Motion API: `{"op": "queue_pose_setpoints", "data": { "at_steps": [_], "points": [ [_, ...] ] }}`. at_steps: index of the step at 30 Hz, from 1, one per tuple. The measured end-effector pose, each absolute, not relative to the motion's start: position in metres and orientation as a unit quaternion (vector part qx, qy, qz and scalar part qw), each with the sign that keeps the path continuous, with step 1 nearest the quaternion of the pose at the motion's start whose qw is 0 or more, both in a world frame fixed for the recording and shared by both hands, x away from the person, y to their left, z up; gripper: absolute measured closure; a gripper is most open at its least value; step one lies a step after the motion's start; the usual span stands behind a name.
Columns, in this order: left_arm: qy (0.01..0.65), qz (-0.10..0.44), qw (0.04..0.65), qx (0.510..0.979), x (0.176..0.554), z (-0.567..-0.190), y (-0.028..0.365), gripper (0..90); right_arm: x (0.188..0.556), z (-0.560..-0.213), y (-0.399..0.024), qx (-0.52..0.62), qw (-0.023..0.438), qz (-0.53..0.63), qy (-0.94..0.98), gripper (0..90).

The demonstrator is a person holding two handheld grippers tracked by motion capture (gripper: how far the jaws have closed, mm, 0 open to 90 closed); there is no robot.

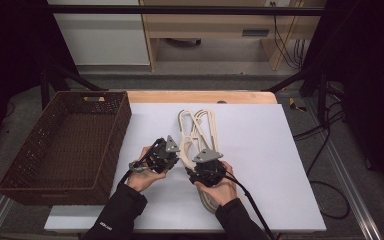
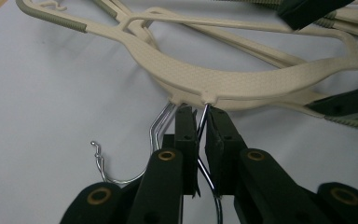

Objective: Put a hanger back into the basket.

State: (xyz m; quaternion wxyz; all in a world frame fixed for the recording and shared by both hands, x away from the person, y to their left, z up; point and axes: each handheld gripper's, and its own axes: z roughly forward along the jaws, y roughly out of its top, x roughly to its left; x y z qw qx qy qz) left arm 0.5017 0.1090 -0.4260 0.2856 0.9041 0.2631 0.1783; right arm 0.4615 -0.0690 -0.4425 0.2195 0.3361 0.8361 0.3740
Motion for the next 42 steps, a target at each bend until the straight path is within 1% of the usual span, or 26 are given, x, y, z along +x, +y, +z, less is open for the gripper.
{"op": "queue_pose_setpoints", "data": {
  "at_steps": [2, 6, 7, 8, 10, 15, 17, 18, 19, 20, 21, 22, 24, 25, 26, 27, 28, 30, 31, 32, 33, 35, 38, 39, 42],
  "points": [
    [0.264, 0.180, 0.290, 0.902, 0.500, -0.426, 0.109, 83.1, 0.465, -0.447, -0.062, 0.327, 0.220, 0.357, 0.847, 50.2],
    [0.267, 0.174, 0.292, 0.902, 0.498, -0.424, 0.108, 83.2, 0.469, -0.453, -0.054, 0.315, 0.238, 0.337, 0.854, 60.0],
    [0.267, 0.174, 0.292, 0.902, 0.498, -0.424, 0.108, 83.2, 0.469, -0.453, -0.054, 0.315, 0.238, 0.337, 0.854, 60.0],
    [0.269, 0.172, 0.294, 0.901, 0.497, -0.424, 0.107, 83.2, 0.469, -0.455, -0.053, 0.314, 0.243, 0.332, 0.856, 63.4],
    [0.271, 0.168, 0.289, 0.903, 0.496, -0.423, 0.107, 83.1, 0.469, -0.457, -0.050, 0.304, 0.237, 0.326, 0.863, 72.6],
    [0.274, 0.165, 0.290, 0.902, 0.494, -0.423, 0.107, 82.8, 0.466, -0.457, -0.048, 0.290, 0.251, 0.316, 0.868, 74.4],
    [0.277, 0.166, 0.297, 0.899, 0.493, -0.422, 0.107, 80.8, 0.464, -0.456, -0.048, 0.287, 0.251, 0.312, 0.870, 74.9],
    [0.278, 0.153, 0.316, 0.894, 0.492, -0.416, 0.110, 76.1, 0.463, -0.455, -0.049, 0.286, 0.260, 0.306, 0.870, 75.7],
    [0.278, 0.153, 0.316, 0.894, 0.492, -0.416, 0.110, 70.0, 0.464, -0.454, -0.050, 0.283, 0.259, 0.306, 0.871, 76.0],
    [0.283, 0.156, 0.334, 0.886, 0.489, -0.407, 0.115, 66.3, 0.463, -0.453, -0.051, 0.278, 0.262, 0.306, 0.872, 76.2],
    [0.283, 0.156, 0.334, 0.886, 0.489, -0.407, 0.115, 63.2, 0.462, -0.452, -0.051, 0.275, 0.271, 0.303, 0.871, 76.4],
    [0.288, 0.149, 0.365, 0.873, 0.485, -0.395, 0.121, 59.1, 0.462, -0.451, -0.053, 0.276, 0.271, 0.306, 0.870, 76.7],
    [0.291, 0.154, 0.392, 0.859, 0.480, -0.382, 0.128, 50.8, 0.462, -0.448, -0.056, 0.278, 0.274, 0.314, 0.865, 77.0],
    [0.291, 0.154, 0.392, 0.859, 0.480, -0.382, 0.128, 47.1, 0.462, -0.448, -0.056, 0.278, 0.274, 0.314, 0.865, 77.0],
    [0.290, 0.159, 0.416, 0.847, 0.474, -0.370, 0.136, 42.6, 0.462, -0.444, -0.060, 0.279, 0.273, 0.320, 0.863, 77.4],
    [0.290, 0.159, 0.416, 0.847, 0.474, -0.370, 0.136, 38.4, 0.462, -0.444, -0.060, 0.279, 0.273, 0.320, 0.863, 77.4],
    [0.289, 0.171, 0.435, 0.835, 0.468, -0.359, 0.144, 34.8, 0.462, -0.439, -0.064, 0.284, 0.279, 0.327, 0.857, 78.2],
    [0.287, 0.182, 0.447, 0.827, 0.463, -0.349, 0.154, 27.6, 0.462, -0.434, -0.069, 0.278, 0.294, 0.325, 0.855, 79.4],
    [0.287, 0.182, 0.447, 0.827, 0.463, -0.349, 0.154, 25.3, 0.462, -0.434, -0.069, 0.278, 0.294, 0.325, 0.855, 79.4],
    [0.294, 0.195, 0.463, 0.813, 0.457, -0.344, 0.163, 22.7, 0.461, -0.429, -0.075, 0.279, 0.309, 0.321, 0.851, 80.8],
    [0.297, 0.199, 0.468, 0.808, 0.454, -0.342, 0.168, 20.9, 0.461, -0.426, -0.078, 0.280, 0.316, 0.320, 0.848, 81.6],
    [0.299, 0.202, 0.471, 0.805, 0.451, -0.340, 0.172, 19.9, 0.462, -0.423, -0.082, 0.282, 0.323, 0.318, 0.846, 82.4],
    [0.306, 0.209, 0.480, 0.796, 0.443, -0.341, 0.186, 18.7, 0.465, -0.412, -0.097, 0.297, 0.350, 0.316, 0.830, 86.5],
    [0.306, 0.208, 0.478, 0.797, 0.441, -0.342, 0.187, 18.1, 0.467, -0.408, -0.101, 0.298, 0.353, 0.320, 0.827, 86.7],
    [0.304, 0.209, 0.476, 0.798, 0.438, -0.347, 0.190, 17.2, 0.472, -0.400, -0.112, 0.314, 0.339, 0.336, 0.821, 86.7]
  ]
}}
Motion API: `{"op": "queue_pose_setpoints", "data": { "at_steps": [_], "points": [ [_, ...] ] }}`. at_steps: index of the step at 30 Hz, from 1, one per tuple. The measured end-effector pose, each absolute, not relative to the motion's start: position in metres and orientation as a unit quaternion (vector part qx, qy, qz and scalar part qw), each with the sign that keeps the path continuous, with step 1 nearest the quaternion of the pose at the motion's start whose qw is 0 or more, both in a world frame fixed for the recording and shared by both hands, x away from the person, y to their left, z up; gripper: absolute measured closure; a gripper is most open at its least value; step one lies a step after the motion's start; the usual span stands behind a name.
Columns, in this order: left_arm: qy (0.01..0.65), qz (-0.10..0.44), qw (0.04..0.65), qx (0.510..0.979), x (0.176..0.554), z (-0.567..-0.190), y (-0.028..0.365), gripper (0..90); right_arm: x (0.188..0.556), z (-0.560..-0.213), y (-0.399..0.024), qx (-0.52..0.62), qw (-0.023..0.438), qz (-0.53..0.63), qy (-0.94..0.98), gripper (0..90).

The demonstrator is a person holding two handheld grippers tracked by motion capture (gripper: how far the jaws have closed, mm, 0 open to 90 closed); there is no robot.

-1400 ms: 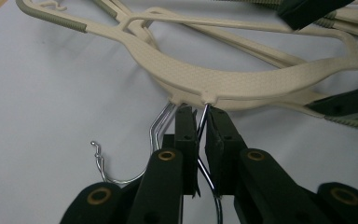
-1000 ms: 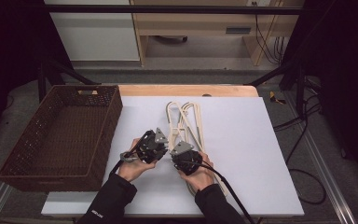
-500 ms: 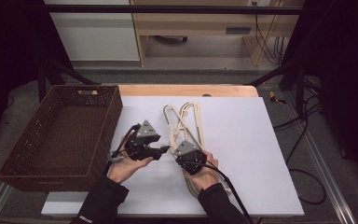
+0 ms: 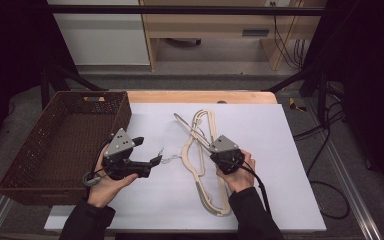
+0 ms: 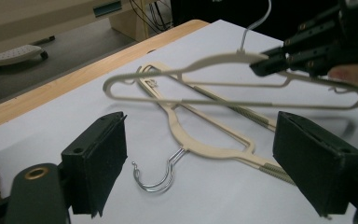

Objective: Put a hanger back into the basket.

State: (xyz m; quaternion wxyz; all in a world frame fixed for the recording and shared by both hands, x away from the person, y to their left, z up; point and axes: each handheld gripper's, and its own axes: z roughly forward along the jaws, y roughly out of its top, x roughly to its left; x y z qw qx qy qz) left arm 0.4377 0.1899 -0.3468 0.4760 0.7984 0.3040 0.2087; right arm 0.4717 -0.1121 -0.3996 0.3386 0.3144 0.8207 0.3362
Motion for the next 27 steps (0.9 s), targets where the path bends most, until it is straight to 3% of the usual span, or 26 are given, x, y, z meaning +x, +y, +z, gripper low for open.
{"op": "queue_pose_setpoints", "data": {
  "at_steps": [4, 9, 10, 11, 14, 15, 19, 27],
  "points": [
    [0.297, 0.209, 0.476, 0.801, 0.433, -0.353, 0.189, 16.2, 0.468, -0.389, -0.121, 0.301, 0.335, 0.353, 0.820, 86.7],
    [0.280, 0.213, 0.467, 0.811, 0.429, -0.356, 0.185, 13.8, 0.455, -0.377, -0.128, 0.271, 0.269, 0.417, 0.825, 86.7],
    [0.272, 0.211, 0.465, 0.815, 0.428, -0.356, 0.182, 13.7, 0.448, -0.372, -0.129, 0.256, 0.232, 0.439, 0.829, 86.7],
    [0.272, 0.211, 0.465, 0.815, 0.428, -0.356, 0.182, 13.7, 0.448, -0.372, -0.129, 0.256, 0.232, 0.439, 0.829, 86.7],
    [0.255, 0.204, 0.462, 0.824, 0.427, -0.355, 0.173, 14.8, 0.439, -0.367, -0.128, 0.220, 0.165, 0.468, 0.840, 86.7],
    [0.255, 0.204, 0.462, 0.824, 0.427, -0.355, 0.173, 15.9, 0.439, -0.367, -0.128, 0.220, 0.165, 0.468, 0.840, 86.7],
    [0.228, 0.182, 0.451, 0.843, 0.428, -0.357, 0.161, 24.3, 0.431, -0.365, -0.122, 0.179, 0.106, 0.479, 0.853, 86.7],
    [0.183, 0.162, 0.416, 0.876, 0.430, -0.363, 0.143, 52.2, 0.426, -0.364, -0.116, 0.148, 0.082, 0.474, 0.864, 86.7]
  ]
}}
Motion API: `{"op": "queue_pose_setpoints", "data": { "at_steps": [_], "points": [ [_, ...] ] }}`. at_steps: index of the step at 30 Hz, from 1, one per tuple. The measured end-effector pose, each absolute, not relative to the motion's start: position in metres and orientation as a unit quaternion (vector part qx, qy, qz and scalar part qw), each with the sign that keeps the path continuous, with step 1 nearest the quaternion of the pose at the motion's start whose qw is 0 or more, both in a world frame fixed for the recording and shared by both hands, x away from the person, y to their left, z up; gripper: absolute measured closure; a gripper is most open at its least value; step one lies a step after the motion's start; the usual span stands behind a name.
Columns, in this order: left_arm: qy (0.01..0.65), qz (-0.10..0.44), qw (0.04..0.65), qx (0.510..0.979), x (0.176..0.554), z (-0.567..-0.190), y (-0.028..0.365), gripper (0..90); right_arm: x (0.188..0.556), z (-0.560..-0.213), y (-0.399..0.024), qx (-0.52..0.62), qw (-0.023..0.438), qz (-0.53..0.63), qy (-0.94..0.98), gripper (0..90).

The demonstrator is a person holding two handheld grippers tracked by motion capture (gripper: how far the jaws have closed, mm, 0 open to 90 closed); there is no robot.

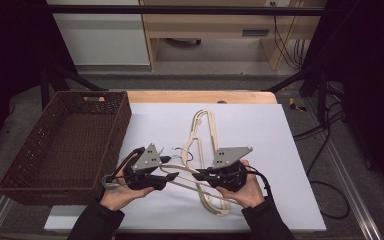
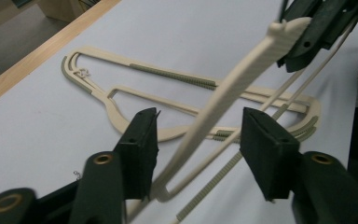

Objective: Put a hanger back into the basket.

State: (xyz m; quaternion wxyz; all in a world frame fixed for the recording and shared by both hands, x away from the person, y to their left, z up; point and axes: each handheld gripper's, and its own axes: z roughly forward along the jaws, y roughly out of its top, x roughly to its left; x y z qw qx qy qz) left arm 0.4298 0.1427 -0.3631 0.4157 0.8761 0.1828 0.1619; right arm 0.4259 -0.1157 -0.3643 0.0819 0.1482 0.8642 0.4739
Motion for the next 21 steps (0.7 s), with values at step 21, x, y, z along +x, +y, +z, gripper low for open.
{"op": "queue_pose_setpoints", "data": {
  "at_steps": [21],
  "points": [
    [0.186, 0.099, 0.415, 0.885, 0.414, -0.363, 0.138, 84.9, 0.430, -0.372, -0.113, 0.185, 0.148, 0.463, 0.854, 58.4]
  ]
}}
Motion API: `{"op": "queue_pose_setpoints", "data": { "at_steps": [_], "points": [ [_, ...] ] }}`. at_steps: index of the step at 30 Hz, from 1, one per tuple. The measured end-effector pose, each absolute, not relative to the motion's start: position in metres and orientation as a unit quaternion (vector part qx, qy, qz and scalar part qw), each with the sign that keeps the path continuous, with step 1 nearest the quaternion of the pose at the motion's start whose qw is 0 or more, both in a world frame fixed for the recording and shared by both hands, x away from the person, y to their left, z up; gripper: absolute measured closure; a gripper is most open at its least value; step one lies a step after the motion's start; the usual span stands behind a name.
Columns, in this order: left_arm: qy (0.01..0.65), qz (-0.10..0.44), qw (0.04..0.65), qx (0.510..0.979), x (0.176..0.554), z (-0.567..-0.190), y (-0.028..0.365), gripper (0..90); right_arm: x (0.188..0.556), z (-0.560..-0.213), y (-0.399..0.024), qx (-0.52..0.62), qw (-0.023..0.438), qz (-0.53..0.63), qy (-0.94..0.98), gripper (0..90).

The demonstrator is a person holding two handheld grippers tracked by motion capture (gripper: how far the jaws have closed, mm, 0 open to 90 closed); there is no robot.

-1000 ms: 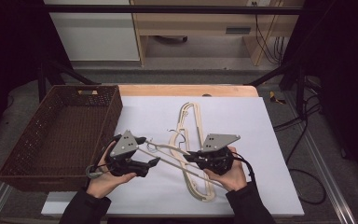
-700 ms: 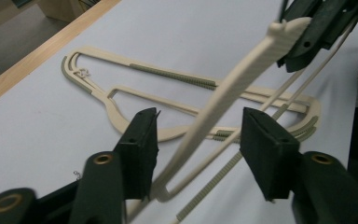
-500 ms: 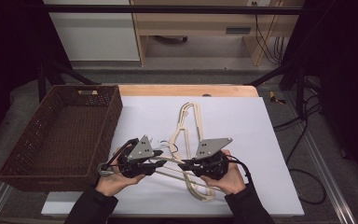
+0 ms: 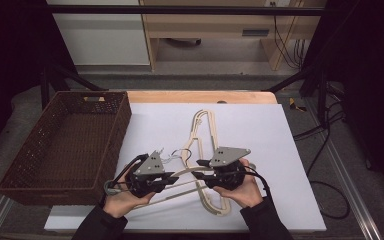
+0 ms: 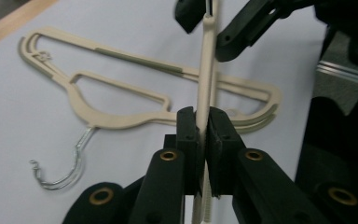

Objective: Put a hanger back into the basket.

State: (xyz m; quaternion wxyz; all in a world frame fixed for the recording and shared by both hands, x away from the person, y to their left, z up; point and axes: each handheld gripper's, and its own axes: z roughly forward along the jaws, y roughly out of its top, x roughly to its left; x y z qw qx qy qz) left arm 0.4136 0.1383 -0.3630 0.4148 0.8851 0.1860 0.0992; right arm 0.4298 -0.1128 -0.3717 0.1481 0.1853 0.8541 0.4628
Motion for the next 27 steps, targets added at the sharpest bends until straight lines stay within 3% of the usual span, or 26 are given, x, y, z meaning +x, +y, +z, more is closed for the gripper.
{"op": "queue_pose_setpoints", "data": {
  "at_steps": [9, 16, 27],
  "points": [
    [0.229, 0.118, 0.444, 0.858, 0.411, -0.345, 0.151, 86.5, 0.424, -0.362, -0.135, 0.225, 0.190, 0.522, 0.800, 37.8],
    [0.249, 0.167, 0.457, 0.838, 0.415, -0.302, 0.179, 86.5, 0.419, -0.363, -0.177, 0.299, 0.217, 0.539, 0.757, 21.2],
    [0.271, 0.214, 0.447, 0.825, 0.440, -0.243, 0.224, 86.5, 0.420, -0.377, -0.196, 0.339, 0.218, 0.525, 0.750, 14.8]
  ]
}}
